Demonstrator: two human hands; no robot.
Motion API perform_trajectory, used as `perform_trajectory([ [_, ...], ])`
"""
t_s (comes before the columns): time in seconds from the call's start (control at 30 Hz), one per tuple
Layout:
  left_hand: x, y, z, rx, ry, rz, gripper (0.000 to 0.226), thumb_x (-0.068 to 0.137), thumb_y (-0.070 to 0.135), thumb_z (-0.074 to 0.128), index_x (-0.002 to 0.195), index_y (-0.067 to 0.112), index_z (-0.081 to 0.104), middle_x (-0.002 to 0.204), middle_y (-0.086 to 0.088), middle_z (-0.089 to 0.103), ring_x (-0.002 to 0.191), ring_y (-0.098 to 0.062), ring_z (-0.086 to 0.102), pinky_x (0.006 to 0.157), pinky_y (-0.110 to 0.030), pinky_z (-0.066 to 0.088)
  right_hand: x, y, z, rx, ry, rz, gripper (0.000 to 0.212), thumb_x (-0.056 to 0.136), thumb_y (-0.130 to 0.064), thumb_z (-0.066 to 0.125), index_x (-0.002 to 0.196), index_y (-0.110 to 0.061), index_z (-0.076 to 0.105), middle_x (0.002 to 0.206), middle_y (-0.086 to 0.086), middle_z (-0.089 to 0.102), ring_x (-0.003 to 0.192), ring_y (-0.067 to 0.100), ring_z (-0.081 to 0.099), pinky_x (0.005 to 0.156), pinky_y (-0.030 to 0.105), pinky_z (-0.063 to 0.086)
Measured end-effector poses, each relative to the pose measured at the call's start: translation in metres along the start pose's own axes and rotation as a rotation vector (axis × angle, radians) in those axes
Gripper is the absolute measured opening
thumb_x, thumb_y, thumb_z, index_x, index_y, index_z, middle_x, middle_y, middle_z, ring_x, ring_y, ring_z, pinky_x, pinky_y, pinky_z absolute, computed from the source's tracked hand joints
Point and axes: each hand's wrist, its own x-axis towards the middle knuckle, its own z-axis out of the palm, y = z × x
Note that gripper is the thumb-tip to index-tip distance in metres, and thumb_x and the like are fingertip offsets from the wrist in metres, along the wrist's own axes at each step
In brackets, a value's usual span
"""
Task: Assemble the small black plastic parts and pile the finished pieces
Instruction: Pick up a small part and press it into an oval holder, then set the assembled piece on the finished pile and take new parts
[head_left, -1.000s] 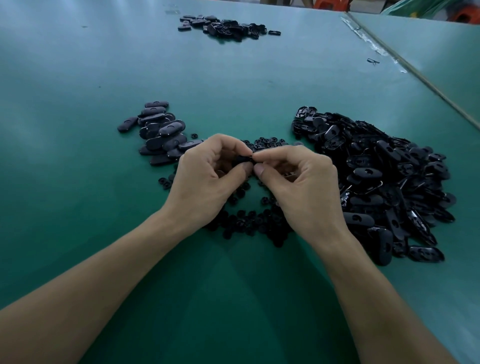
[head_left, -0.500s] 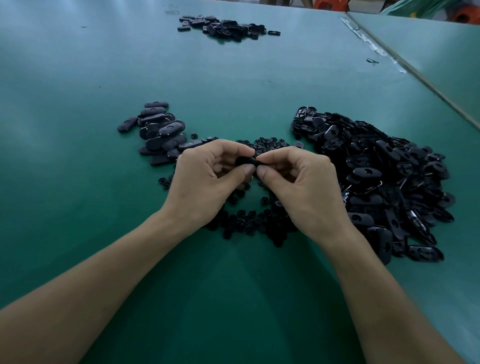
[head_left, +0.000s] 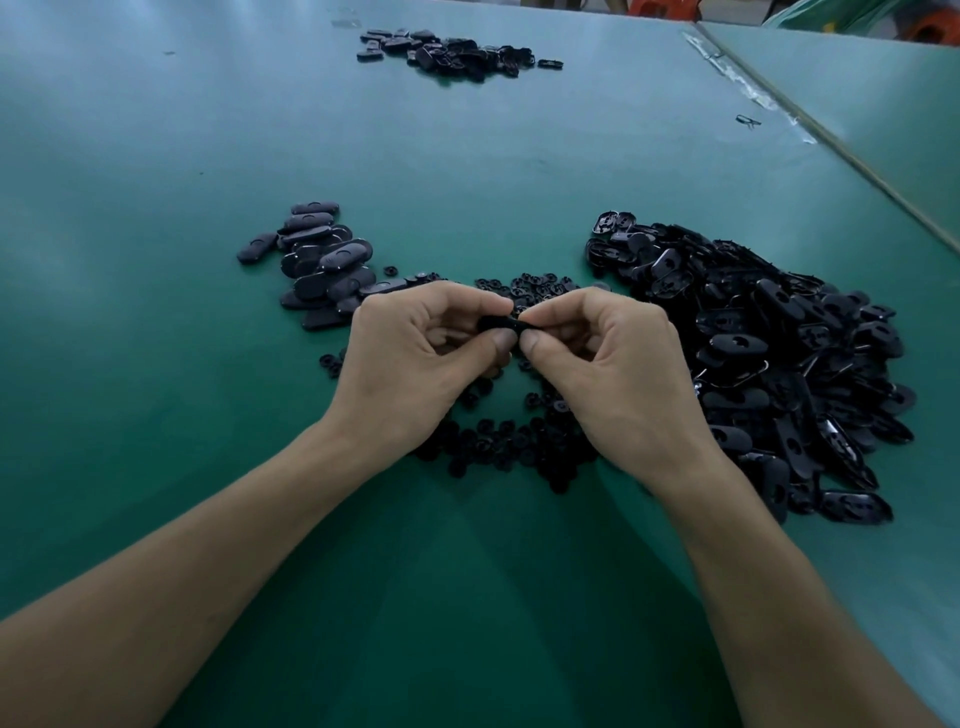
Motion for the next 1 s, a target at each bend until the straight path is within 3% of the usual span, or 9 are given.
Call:
perform_trajectory([
  [0.17, 0.001, 0.000, 0.001, 0.060, 0.044, 0.008, 0.019, 0.074, 0.016, 0.079, 0.085, 0.031, 0.074, 0.078, 0.006, 0.076, 0.068, -0.010, 0.071, 0.070, -0.025, 0.059, 0.001, 0.001, -0.002, 0.012, -0.035, 0.001, 0.018, 0.087, -0.012, 0.076, 0.087, -0.029, 0.073, 0.079, -0.010, 0.074, 0.077, 0.006, 0.071, 0.078, 0.035, 0.060],
  [0.37, 0.002, 0.003, 0.002, 0.072, 0.065, 0.035, 0.020, 0.078, 0.014, 0.078, 0.087, 0.031, 0.073, 0.077, 0.005, 0.076, 0.069, -0.017, 0.073, 0.071, -0.032, 0.061, 0.005, 0.005, -0.007, -0.171, 0.067, -0.035, 0.013, 0.096, -0.024, 0.066, 0.104, -0.026, 0.076, 0.093, -0.013, 0.072, 0.085, -0.003, 0.064, 0.078, 0.009, 0.046],
  [0.47, 0.008, 0.003, -0.005, 0.054, 0.129, 0.011, 0.021, 0.084, 0.009, 0.075, 0.094, 0.027, 0.073, 0.075, 0.004, 0.075, 0.069, -0.018, 0.074, 0.068, -0.033, 0.061, 0.010, 0.014, -0.012, -0.559, 0.099, 0.038, 0.034, 0.102, -0.025, 0.052, 0.135, -0.027, 0.060, 0.130, 0.001, 0.057, 0.117, 0.019, 0.049, 0.102, 0.028, 0.036],
  [0.57, 0.020, 0.002, -0.019, 0.106, 0.213, -0.006, 0.020, 0.088, 0.009, 0.073, 0.094, 0.029, 0.073, 0.074, 0.007, 0.074, 0.068, -0.016, 0.073, 0.069, -0.032, 0.061, 0.013, 0.017, -0.013, -0.796, 0.010, 0.197, 0.040, 0.106, -0.034, 0.040, 0.145, -0.040, 0.046, 0.149, 0.001, 0.042, 0.130, 0.028, 0.032, 0.107, 0.043, 0.028],
  [0.67, 0.032, 0.000, -0.037, 0.167, 0.307, -0.013, 0.019, 0.089, 0.013, 0.070, 0.091, 0.033, 0.071, 0.073, 0.015, 0.074, 0.071, -0.011, 0.073, 0.073, -0.033, 0.062, 0.013, 0.019, -0.008, -0.859, -0.060, 0.260, 0.040, 0.106, -0.040, 0.033, 0.144, -0.044, 0.046, 0.151, -0.003, 0.042, 0.129, 0.026, 0.030, 0.101, 0.045, 0.025],
  [0.8, 0.041, -0.010, -0.057, 0.227, 0.383, -0.087, 0.009, 0.087, 0.021, 0.068, 0.095, 0.025, 0.069, 0.083, 0.011, 0.078, 0.074, -0.017, 0.075, 0.073, -0.041, 0.062, 0.013, 0.019, -0.009, -0.851, 0.034, 0.199, 0.034, 0.106, -0.033, 0.038, 0.125, -0.034, 0.066, 0.138, -0.009, 0.056, 0.122, 0.023, 0.037, 0.089, 0.038, 0.025],
  [0.87, 0.044, -0.017, -0.064, 0.250, 0.414, -0.102, 0.010, 0.088, 0.018, 0.070, 0.097, 0.021, 0.068, 0.083, 0.005, 0.077, 0.069, -0.007, 0.074, 0.064, -0.027, 0.060, 0.015, 0.016, -0.009, -0.822, 0.093, 0.179, 0.028, 0.105, -0.028, 0.045, 0.115, -0.029, 0.071, 0.131, -0.007, 0.060, 0.121, 0.024, 0.041, 0.086, 0.036, 0.025],
  [0.93, 0.044, -0.024, -0.070, 0.389, 0.445, -0.100, 0.009, 0.086, 0.022, 0.074, 0.093, 0.025, 0.069, 0.079, 0.014, 0.071, 0.062, 0.011, 0.065, 0.060, -0.008, 0.050, 0.015, 0.014, -0.008, -0.810, 0.119, 0.165, 0.025, 0.103, -0.022, 0.051, 0.117, -0.026, 0.072, 0.127, -0.002, 0.063, 0.119, 0.027, 0.047, 0.090, 0.037, 0.032],
  [1.0, 0.043, -0.028, -0.074, 0.489, 0.452, -0.121, 0.009, 0.084, 0.026, 0.075, 0.090, 0.029, 0.069, 0.074, 0.022, 0.064, 0.060, 0.017, 0.060, 0.062, -0.001, 0.044, 0.015, 0.013, -0.008, -0.781, 0.139, 0.131, 0.025, 0.101, -0.016, 0.055, 0.117, -0.023, 0.073, 0.123, 0.004, 0.066, 0.113, 0.029, 0.056, 0.096, 0.040, 0.041],
])
